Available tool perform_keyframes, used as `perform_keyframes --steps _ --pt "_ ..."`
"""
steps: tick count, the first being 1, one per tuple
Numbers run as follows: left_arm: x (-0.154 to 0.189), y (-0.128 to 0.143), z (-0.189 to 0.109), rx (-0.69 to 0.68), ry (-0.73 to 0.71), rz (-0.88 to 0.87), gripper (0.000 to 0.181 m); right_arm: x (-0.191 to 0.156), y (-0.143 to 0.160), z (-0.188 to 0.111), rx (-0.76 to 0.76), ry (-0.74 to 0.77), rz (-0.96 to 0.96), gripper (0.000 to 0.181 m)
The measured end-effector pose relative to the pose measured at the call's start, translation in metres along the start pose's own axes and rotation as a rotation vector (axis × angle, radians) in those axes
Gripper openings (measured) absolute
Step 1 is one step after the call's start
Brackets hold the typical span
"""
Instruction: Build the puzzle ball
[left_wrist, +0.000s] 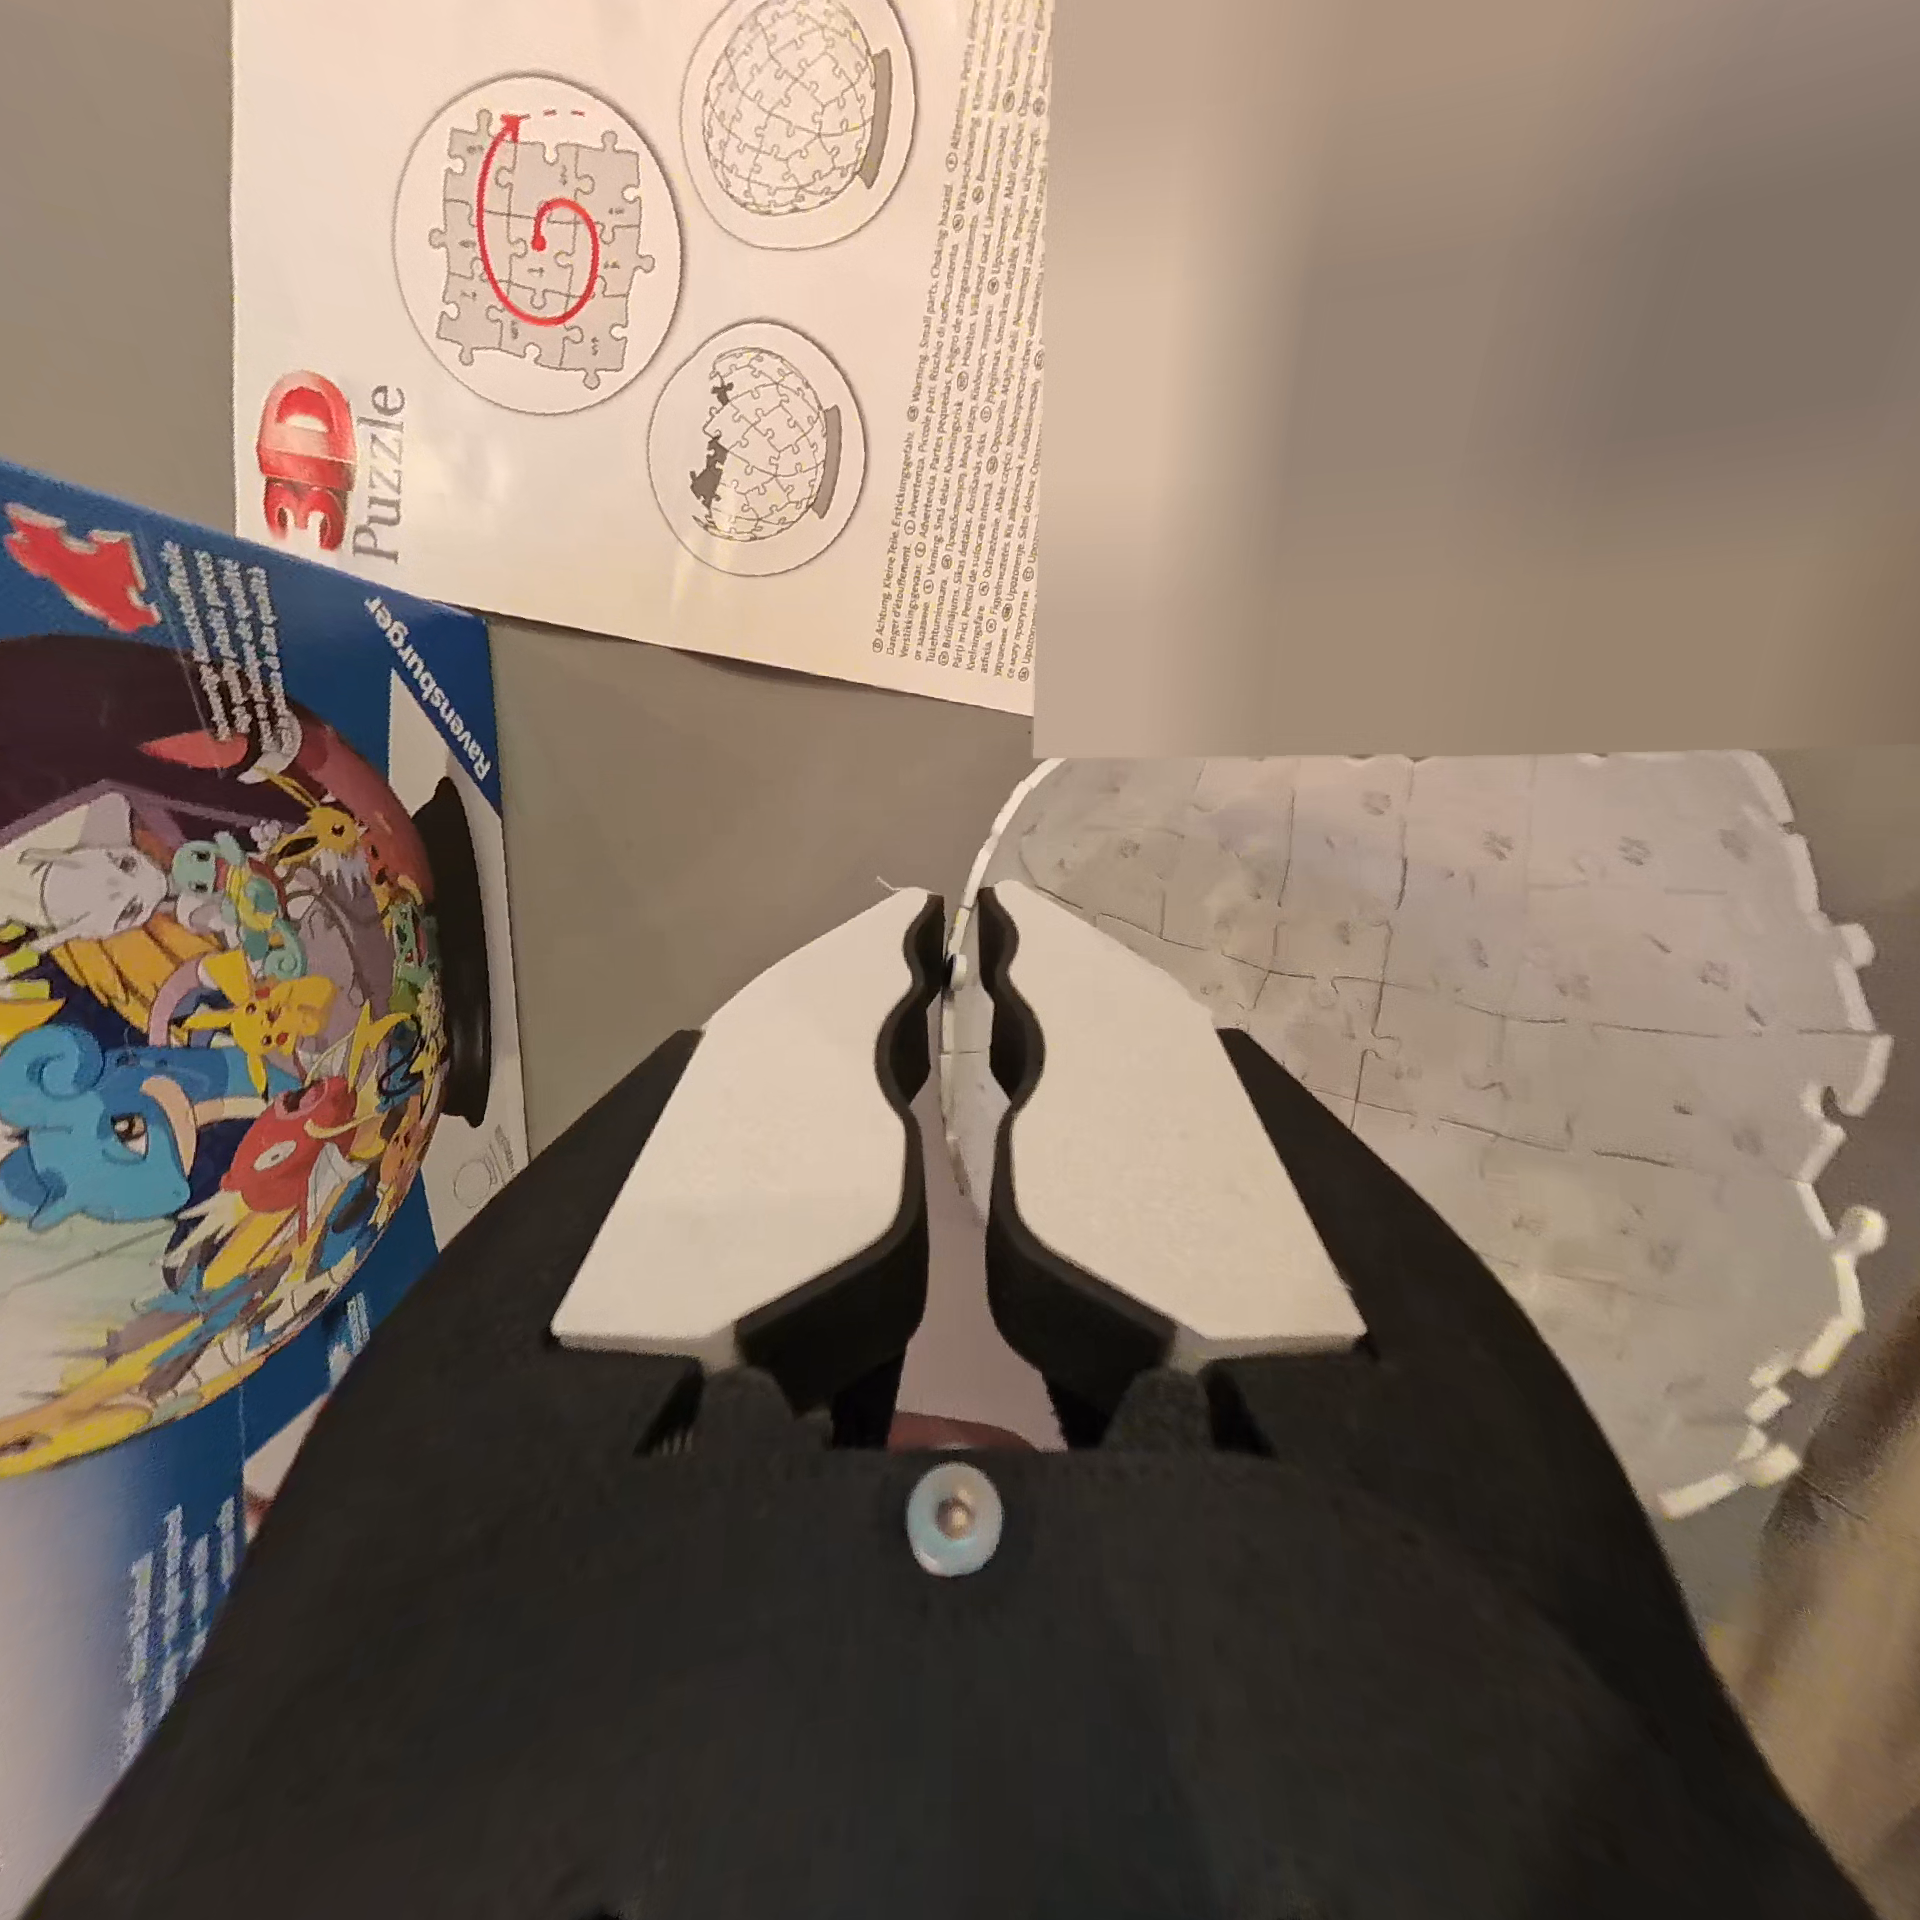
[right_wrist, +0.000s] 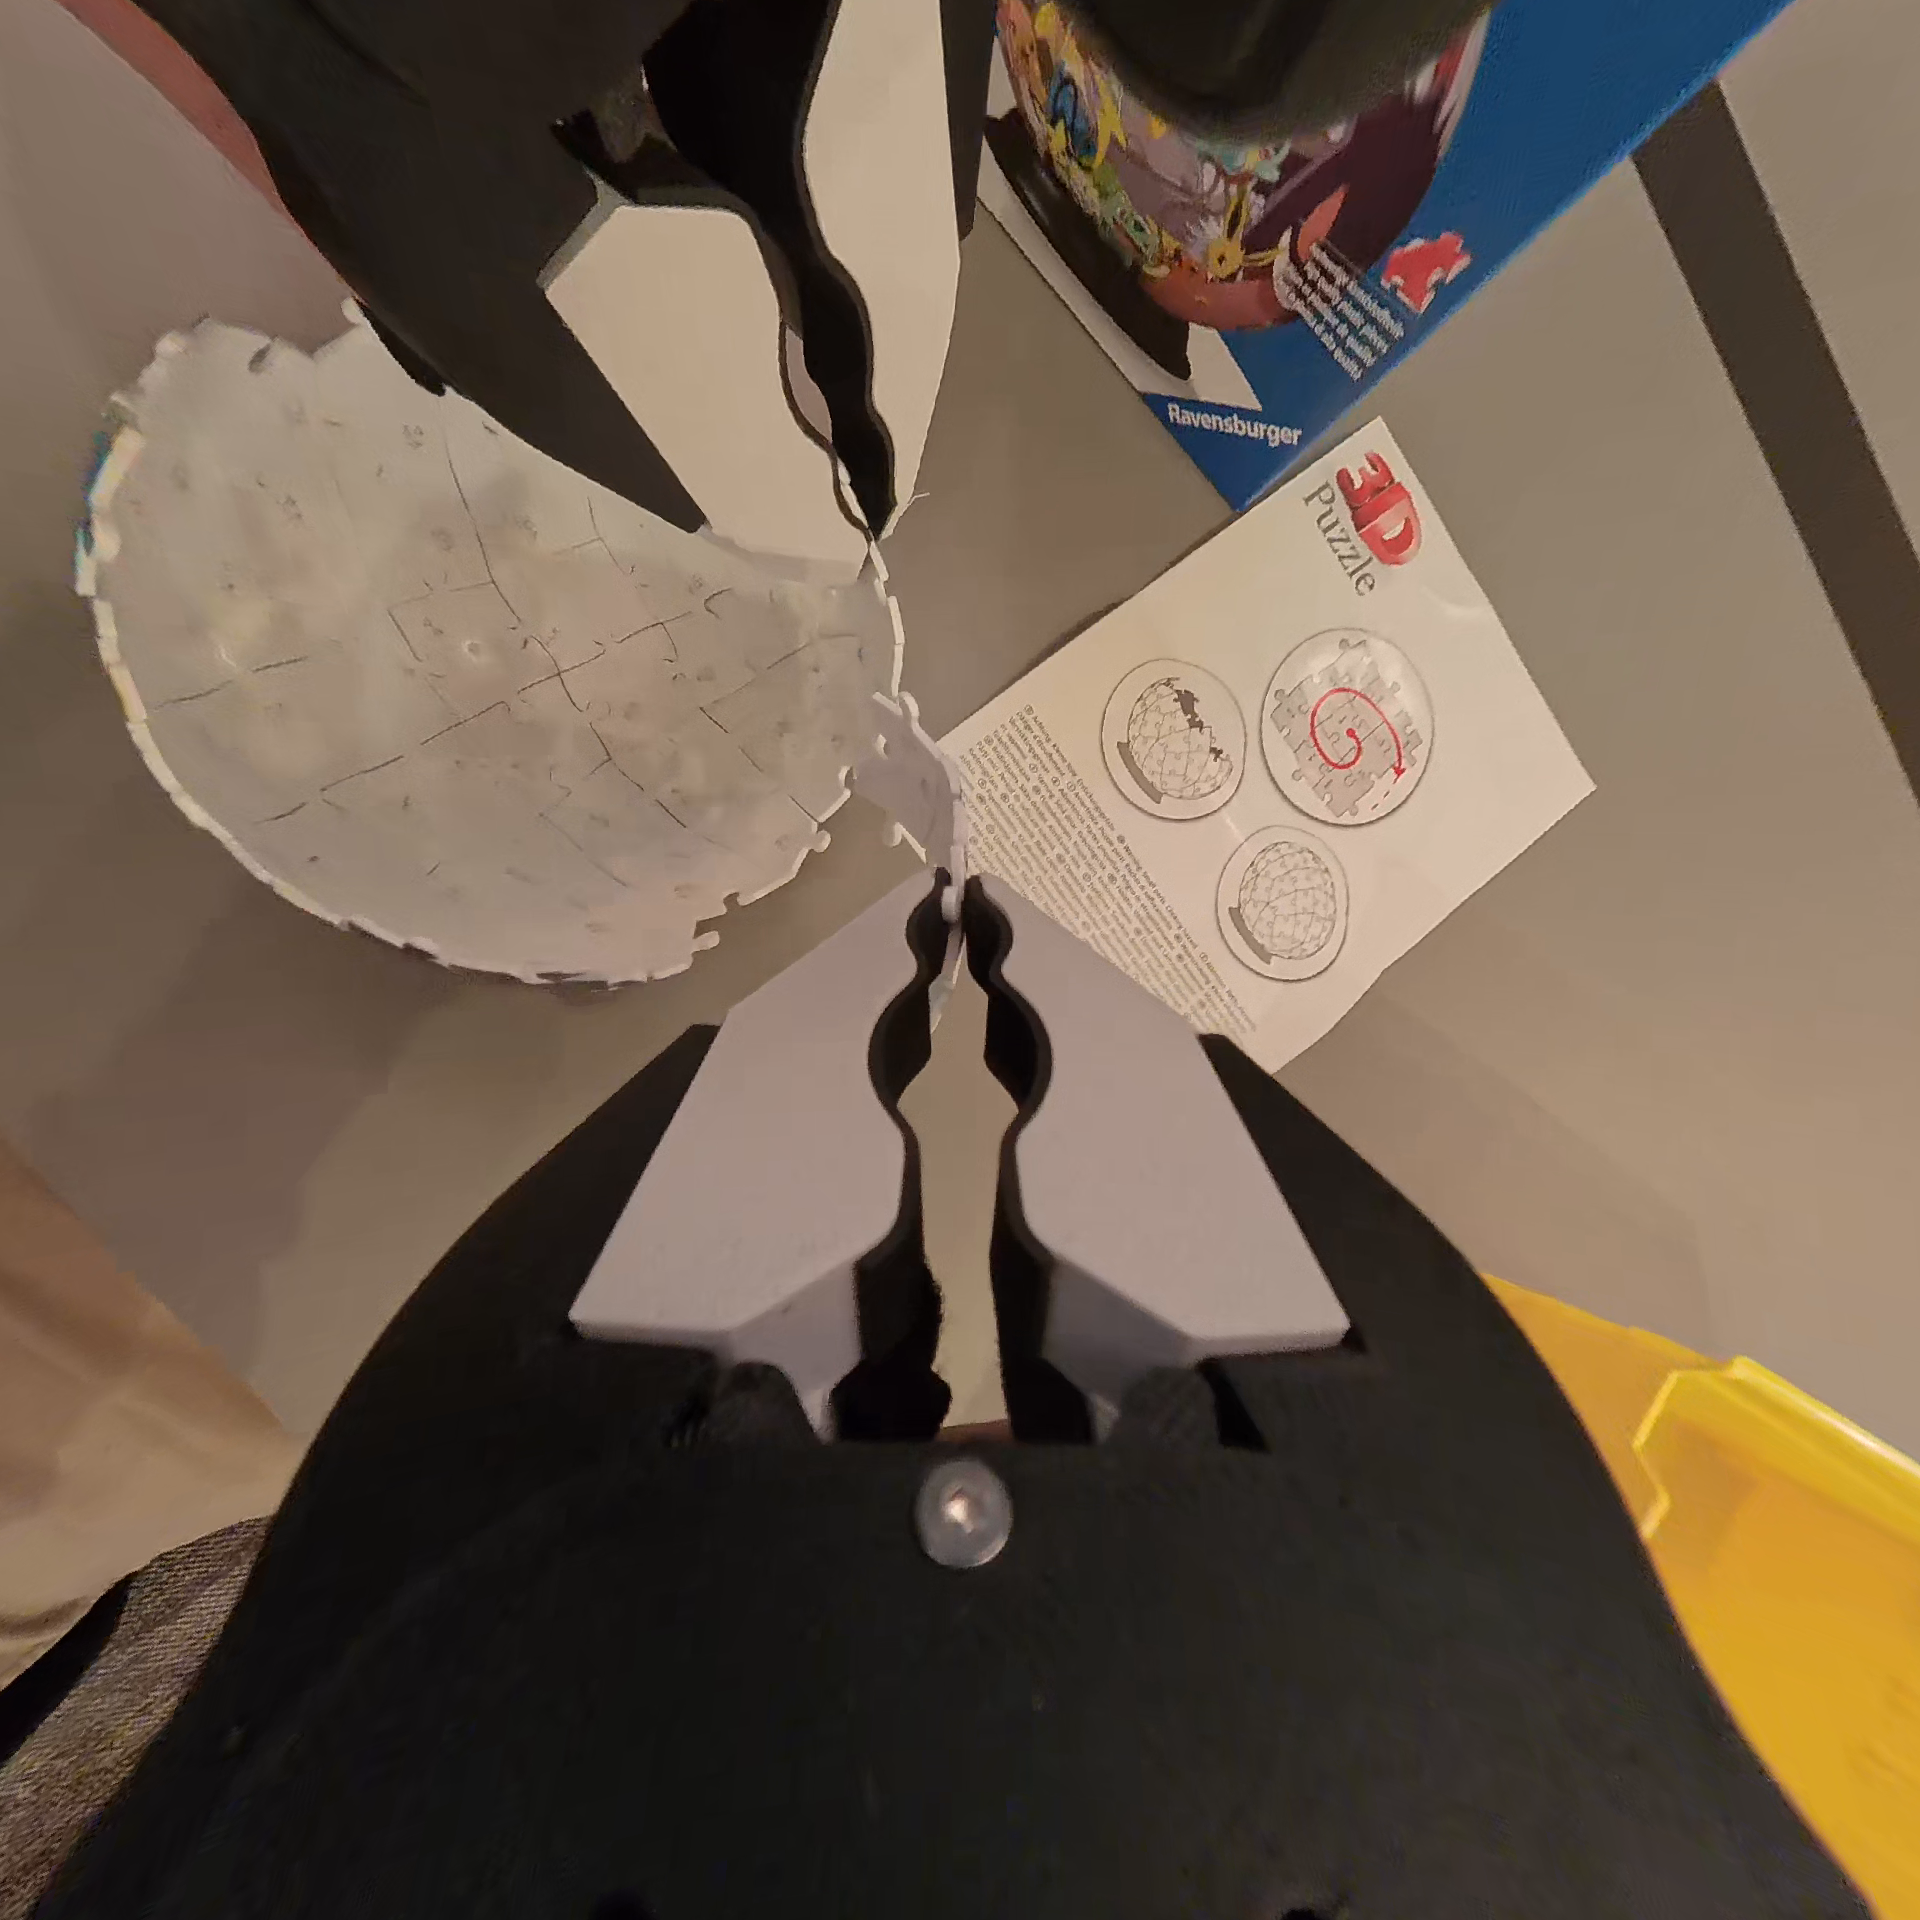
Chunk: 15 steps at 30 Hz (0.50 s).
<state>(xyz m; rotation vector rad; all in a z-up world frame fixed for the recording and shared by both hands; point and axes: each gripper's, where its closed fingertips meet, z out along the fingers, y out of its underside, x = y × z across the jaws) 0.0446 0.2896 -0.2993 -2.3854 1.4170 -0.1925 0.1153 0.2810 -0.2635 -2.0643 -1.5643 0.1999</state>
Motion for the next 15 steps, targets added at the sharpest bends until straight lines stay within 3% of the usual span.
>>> perform_keyframes --steps 15 --pt "0.001 -0.008 0.017 -0.076 0.052 0.049 0.008 0.004 0.029 0.013 0.026 -0.096 0.161 0.001"
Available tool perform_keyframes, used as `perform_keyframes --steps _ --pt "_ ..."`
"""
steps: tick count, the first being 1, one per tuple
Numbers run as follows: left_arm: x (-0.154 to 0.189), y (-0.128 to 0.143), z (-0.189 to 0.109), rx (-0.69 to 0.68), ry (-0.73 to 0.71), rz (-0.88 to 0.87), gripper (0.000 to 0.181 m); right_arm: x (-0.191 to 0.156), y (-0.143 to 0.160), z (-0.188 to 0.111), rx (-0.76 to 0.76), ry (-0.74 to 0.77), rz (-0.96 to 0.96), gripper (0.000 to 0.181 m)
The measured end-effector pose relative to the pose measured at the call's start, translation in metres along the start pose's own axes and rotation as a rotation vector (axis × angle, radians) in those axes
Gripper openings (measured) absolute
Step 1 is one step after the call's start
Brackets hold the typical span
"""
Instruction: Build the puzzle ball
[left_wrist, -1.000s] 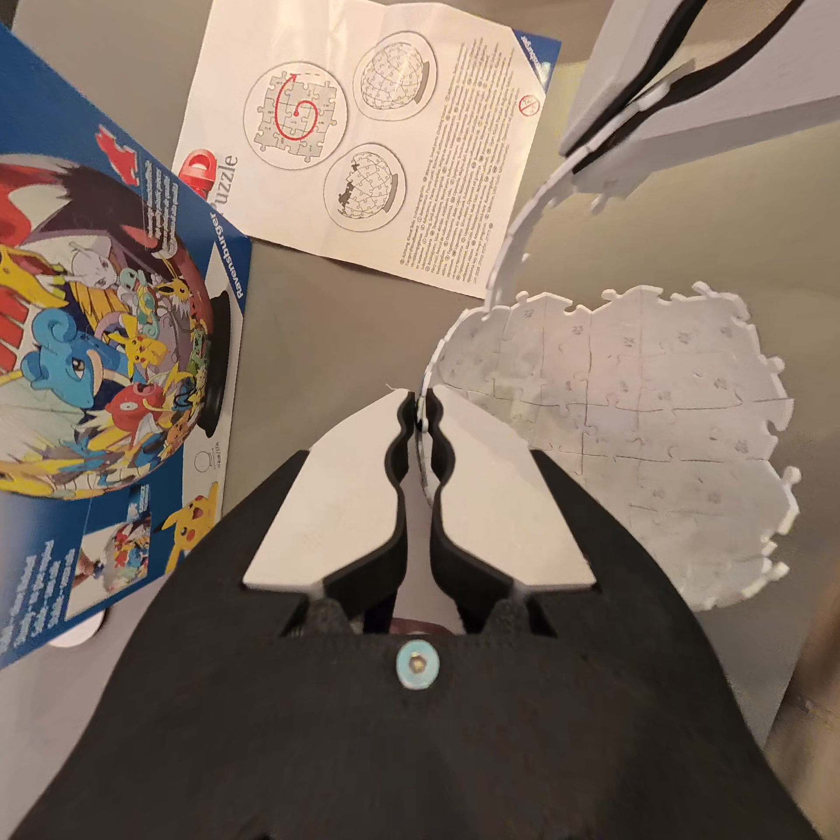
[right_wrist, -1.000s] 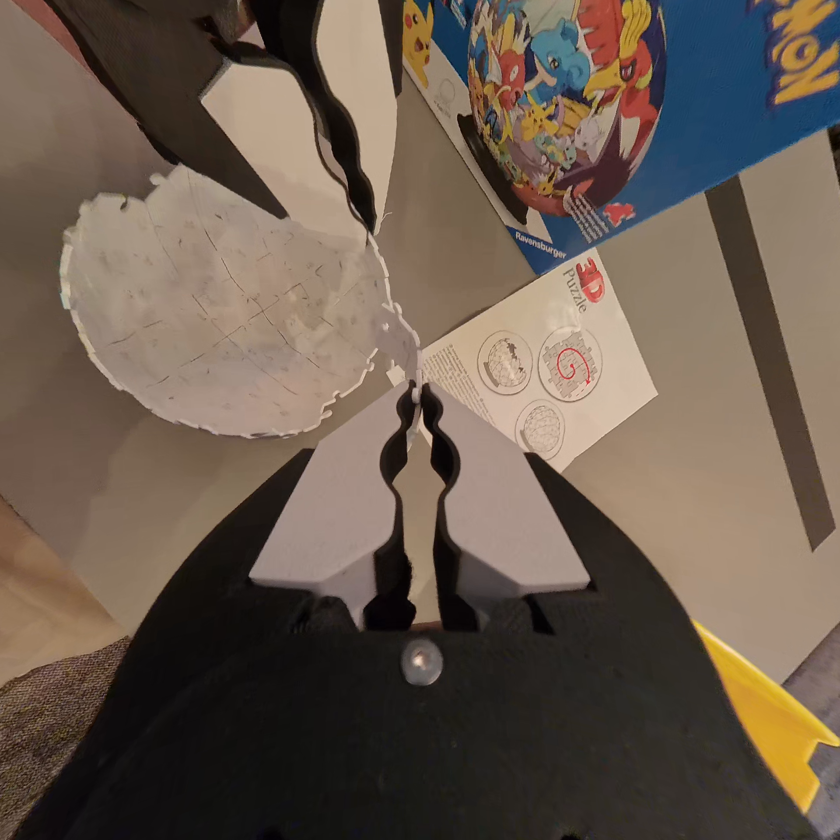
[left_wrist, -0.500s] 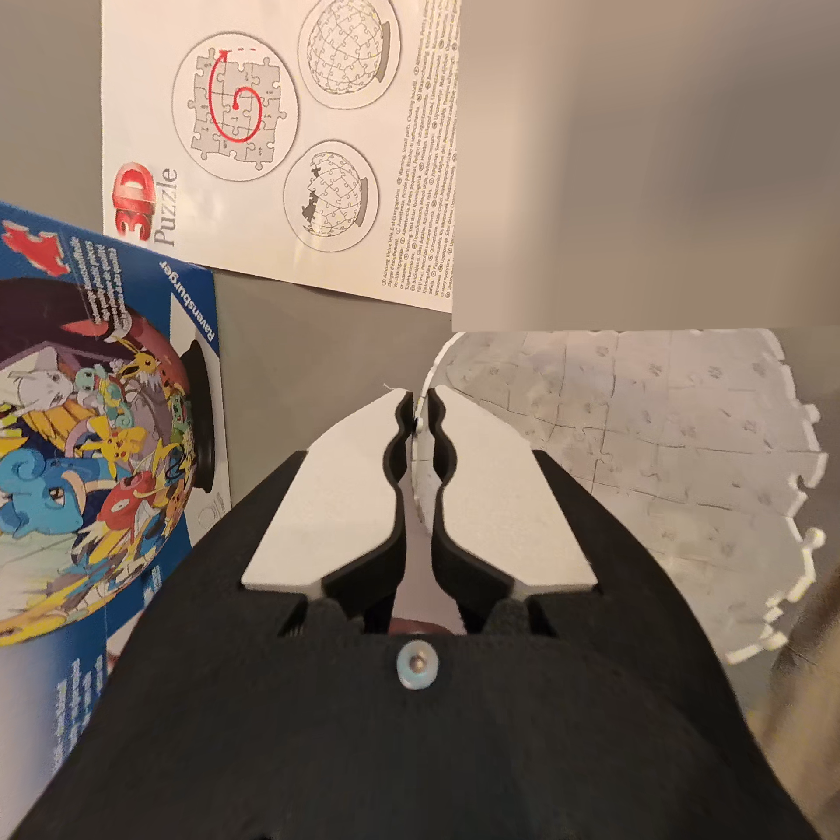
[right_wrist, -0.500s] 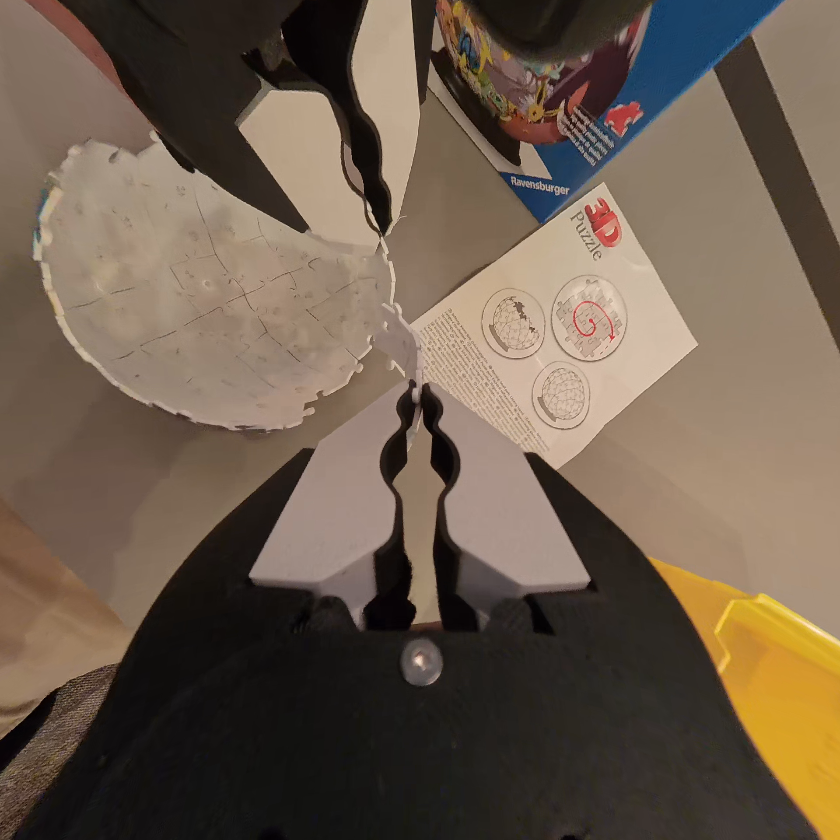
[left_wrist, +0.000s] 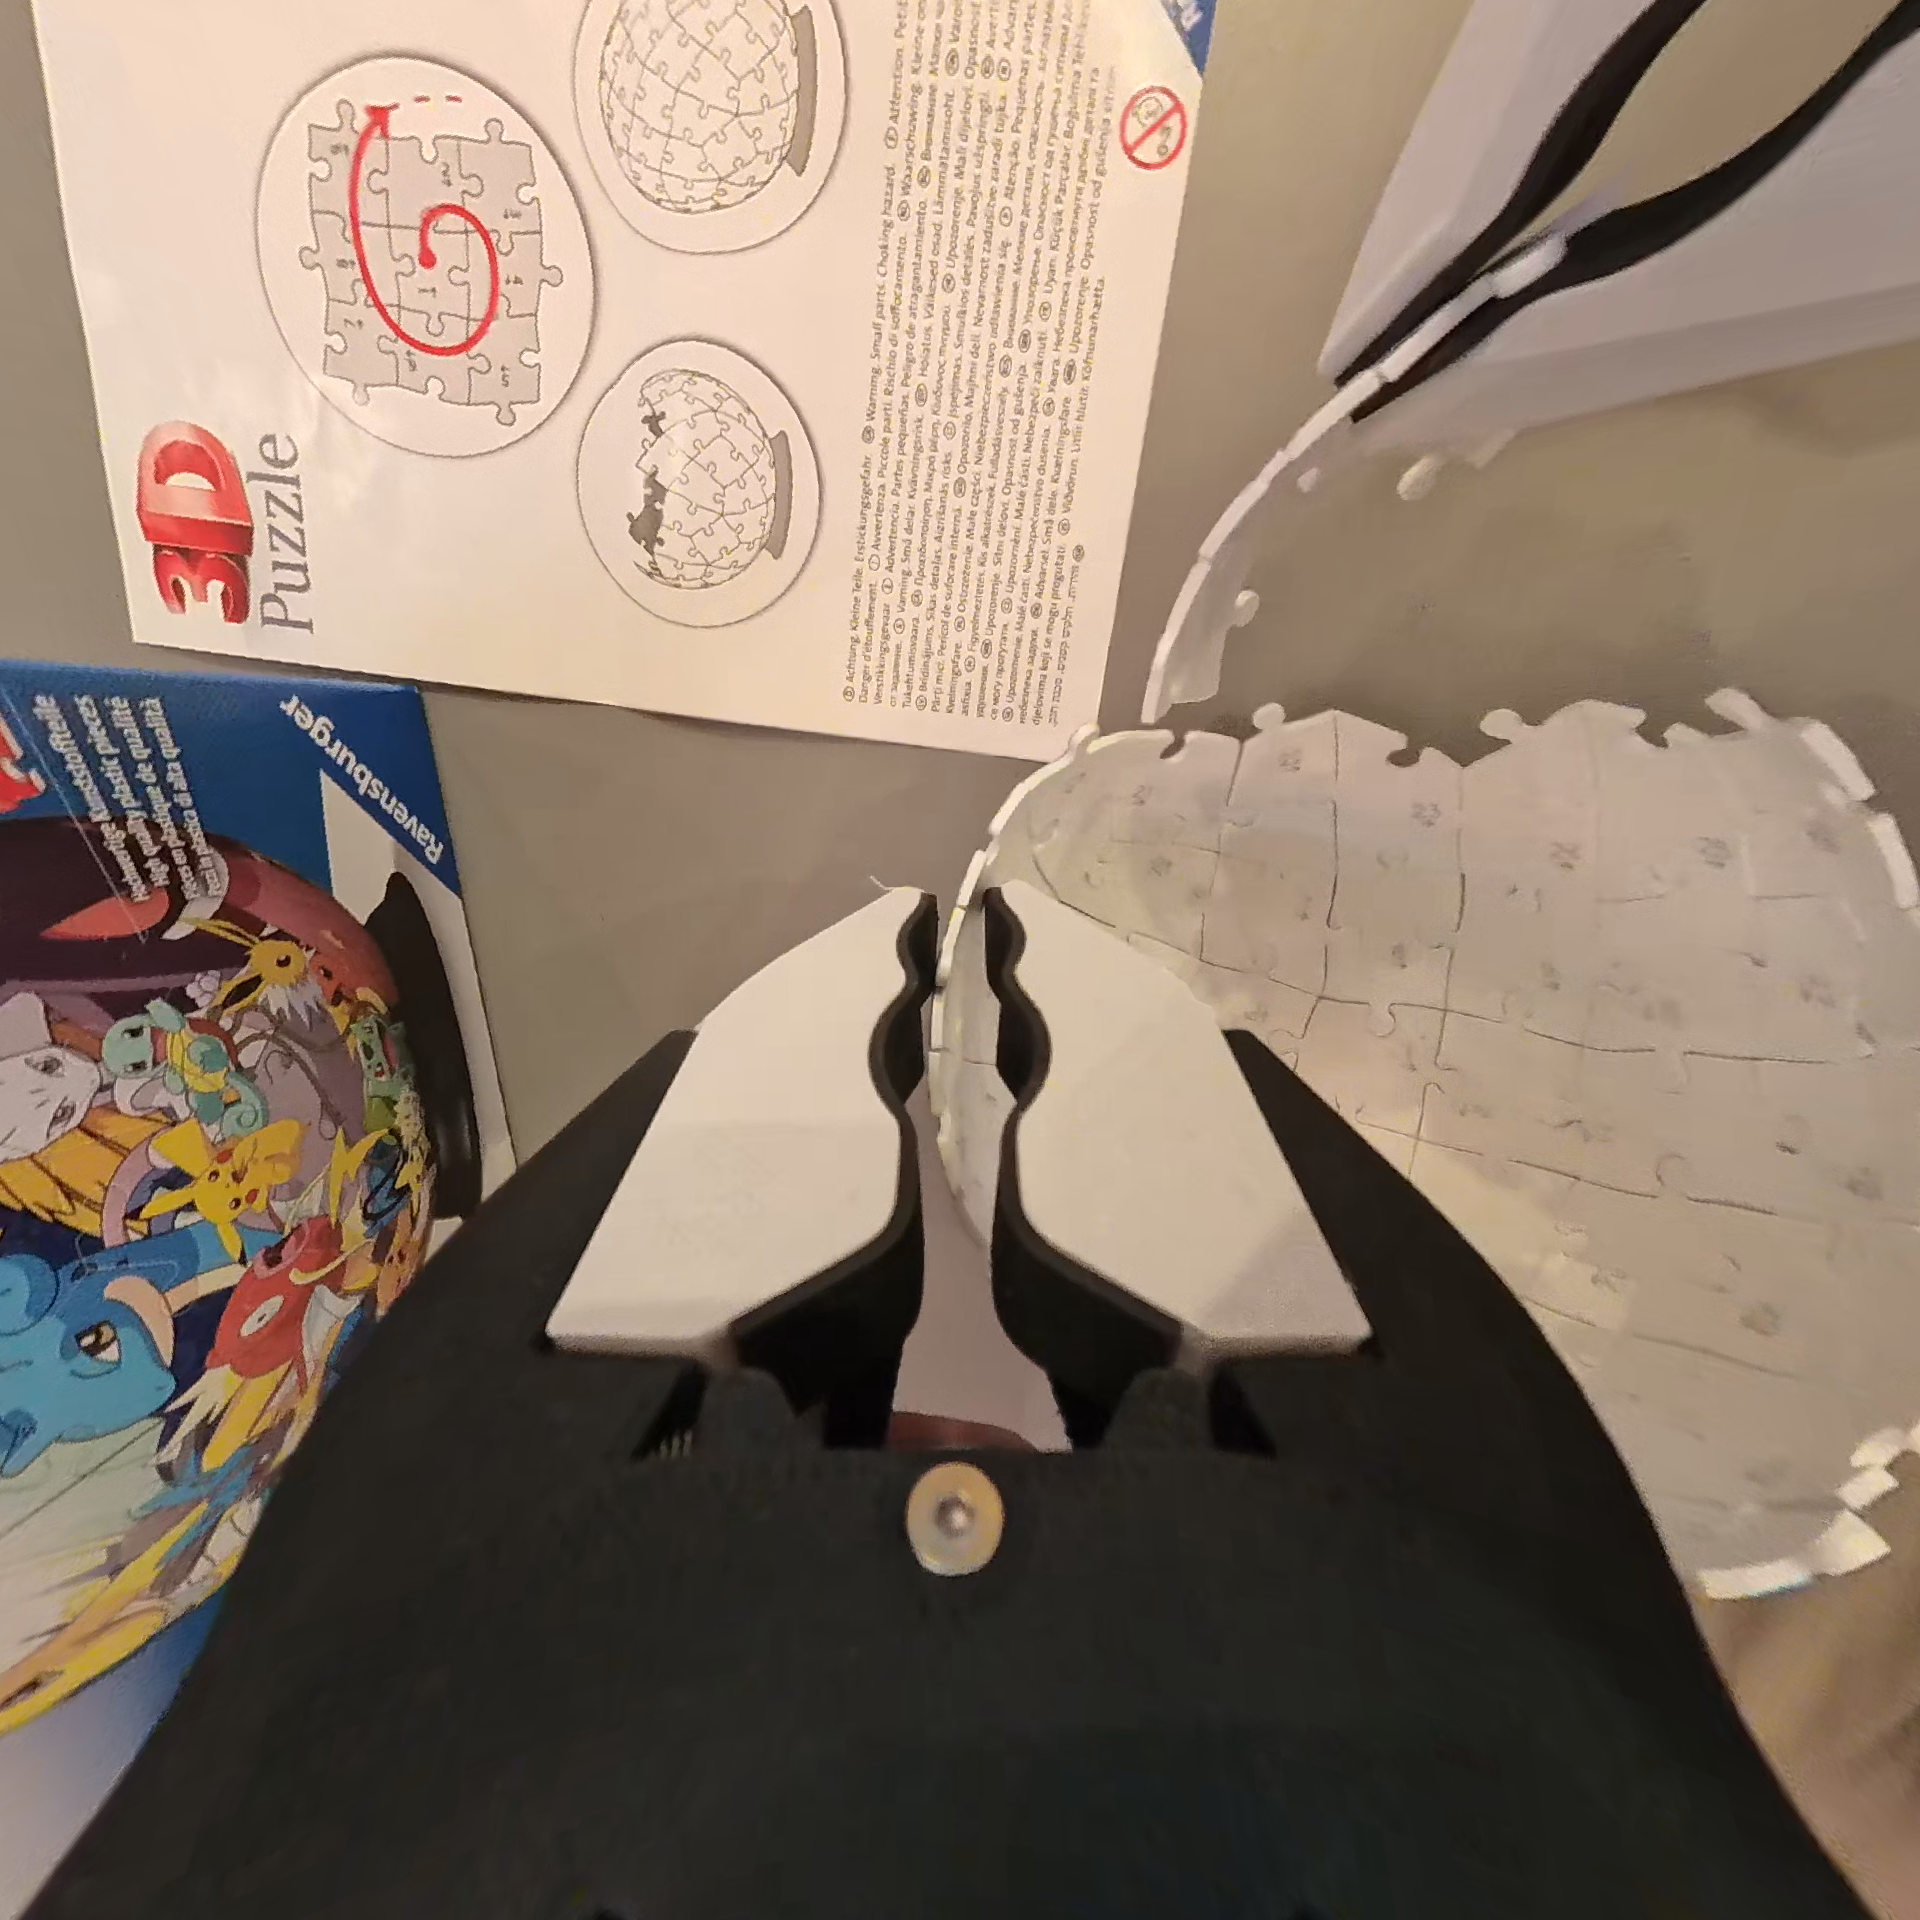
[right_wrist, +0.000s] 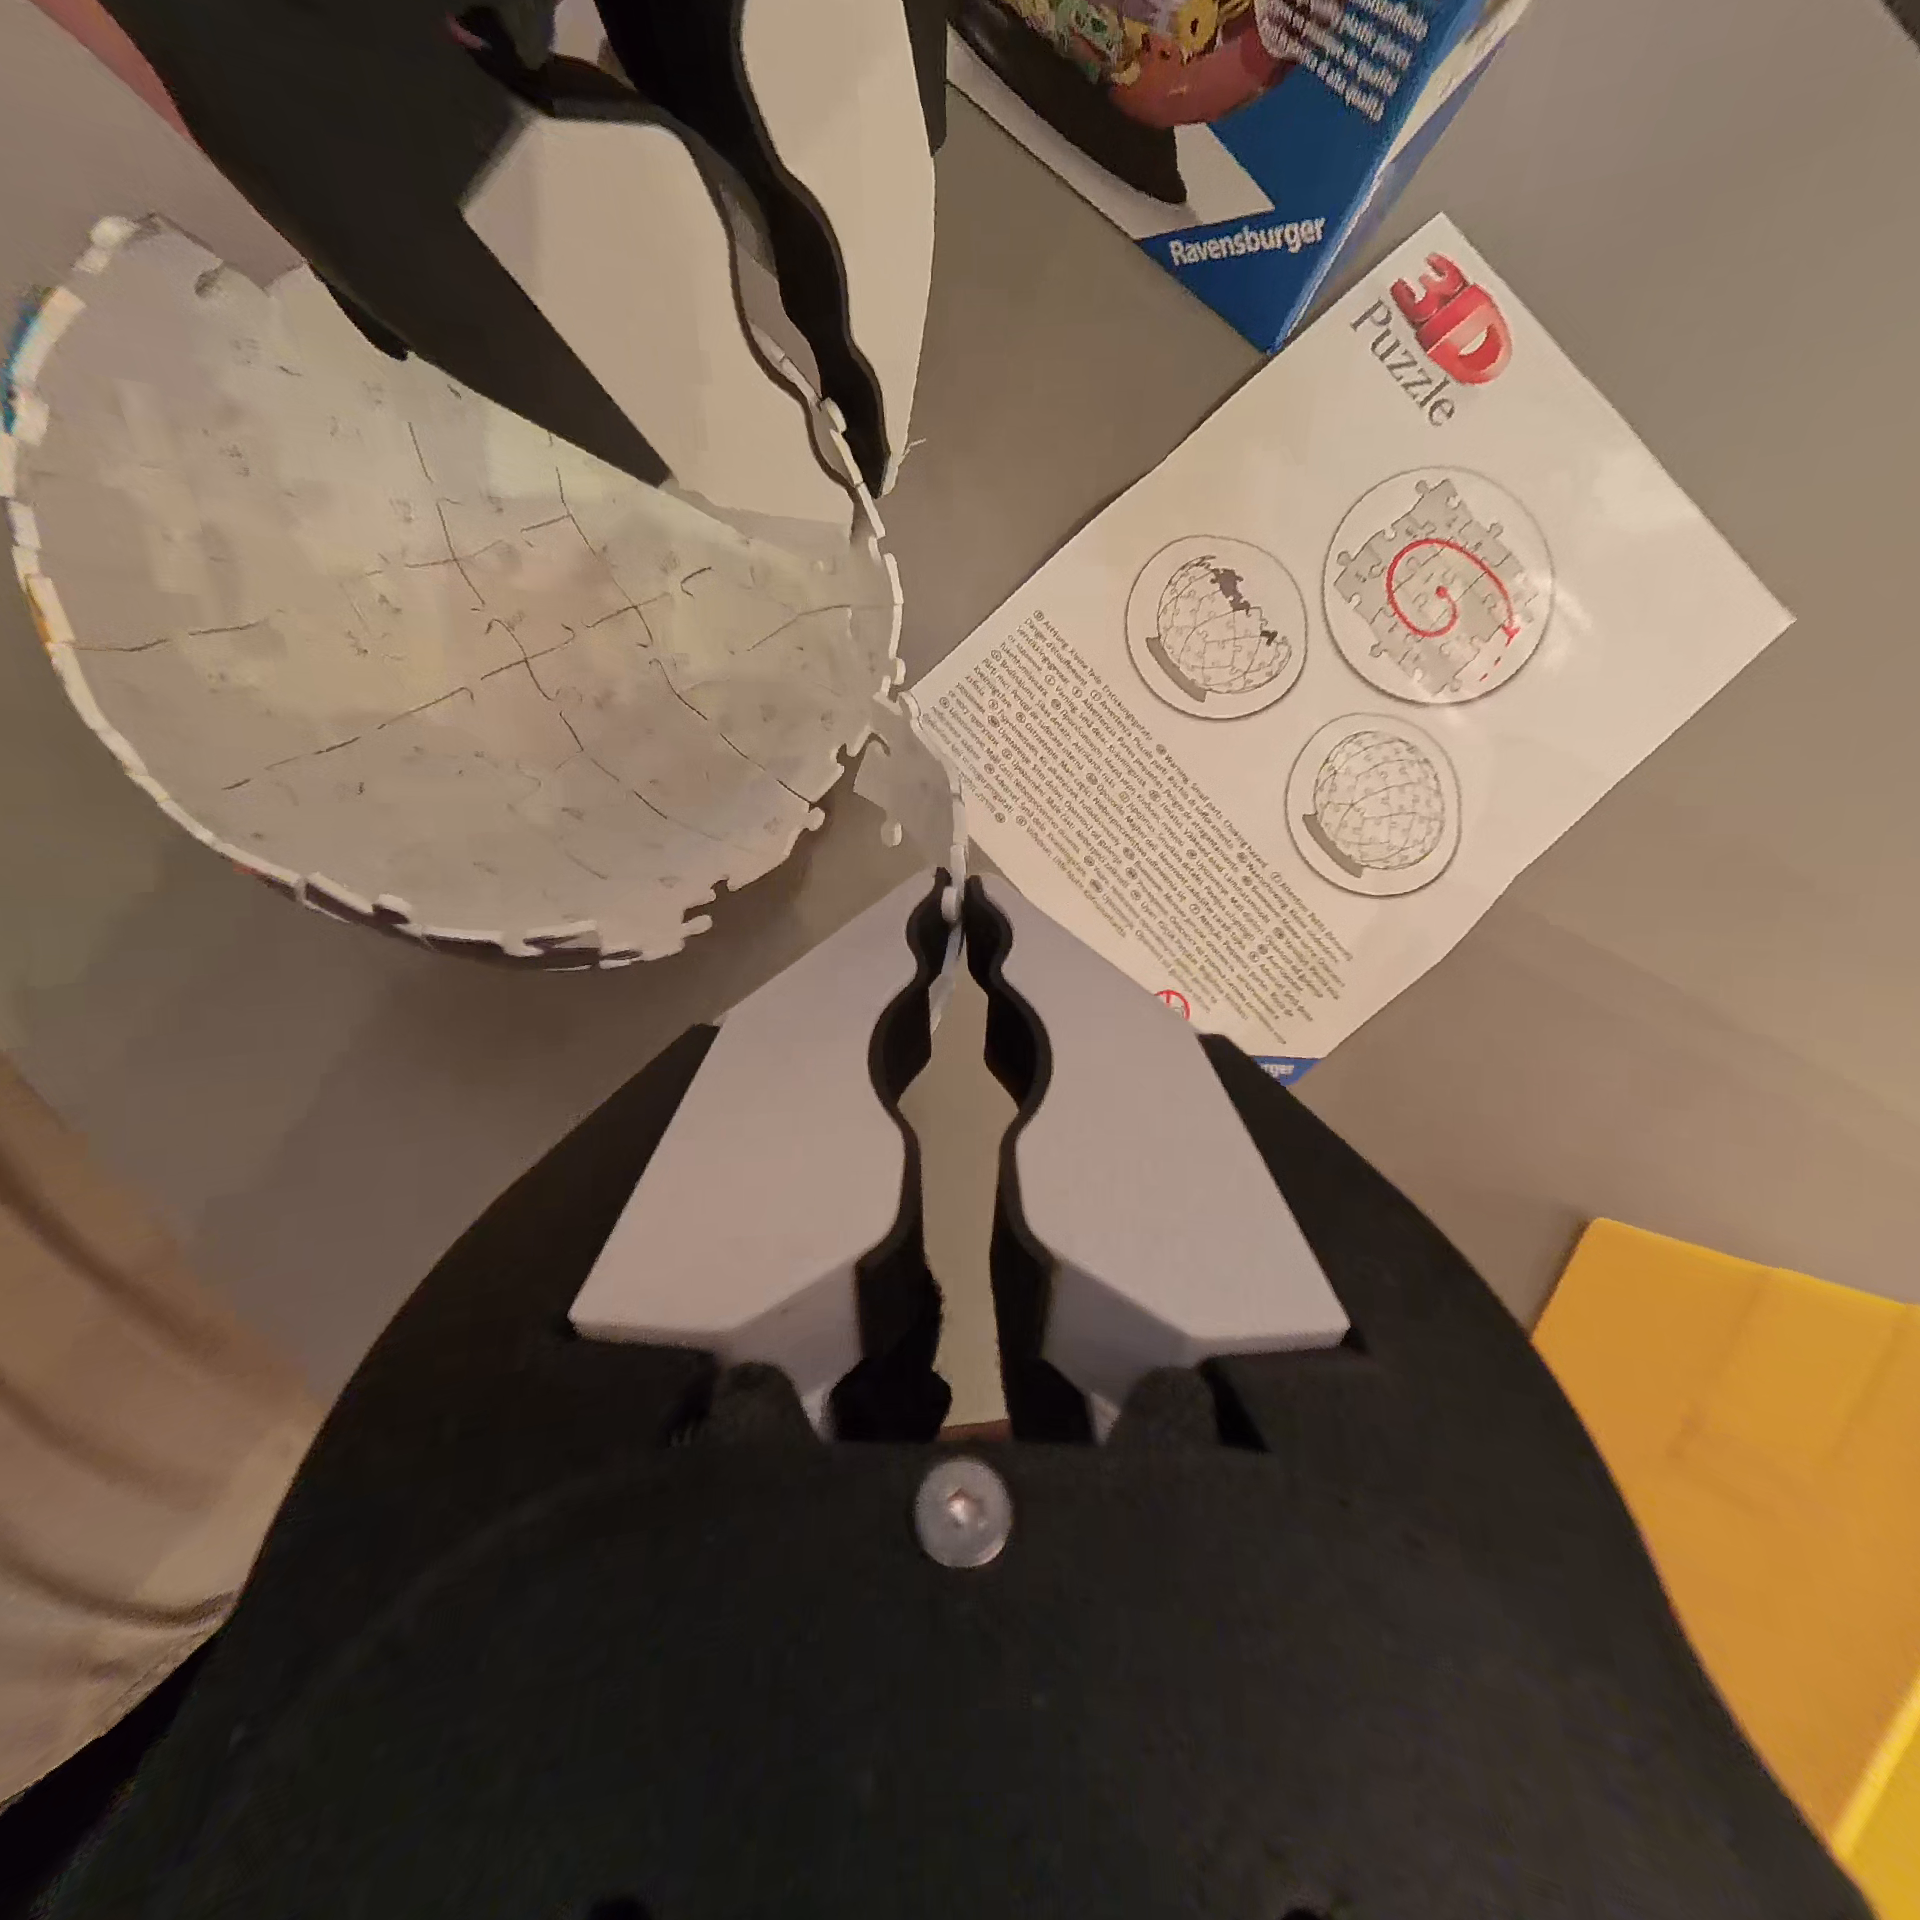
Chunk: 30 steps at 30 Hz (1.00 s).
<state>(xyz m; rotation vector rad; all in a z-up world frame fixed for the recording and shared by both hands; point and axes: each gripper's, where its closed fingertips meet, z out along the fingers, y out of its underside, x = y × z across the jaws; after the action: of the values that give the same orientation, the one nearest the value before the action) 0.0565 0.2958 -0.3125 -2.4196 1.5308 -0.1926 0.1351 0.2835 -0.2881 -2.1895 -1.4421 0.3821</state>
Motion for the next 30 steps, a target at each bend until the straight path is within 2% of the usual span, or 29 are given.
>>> perform_keyframes --steps 13,30 --pt "0.005 -0.011 0.005 -0.014 0.03 0.087 0.011 0.001 0.017 0.003 0.057 -0.125 0.142 0.001" --pt "0.007 -0.021 0.014 -0.082 0.035 0.14 0.015 -0.001 0.034 0.009 0.11 -0.216 0.265 0.001"
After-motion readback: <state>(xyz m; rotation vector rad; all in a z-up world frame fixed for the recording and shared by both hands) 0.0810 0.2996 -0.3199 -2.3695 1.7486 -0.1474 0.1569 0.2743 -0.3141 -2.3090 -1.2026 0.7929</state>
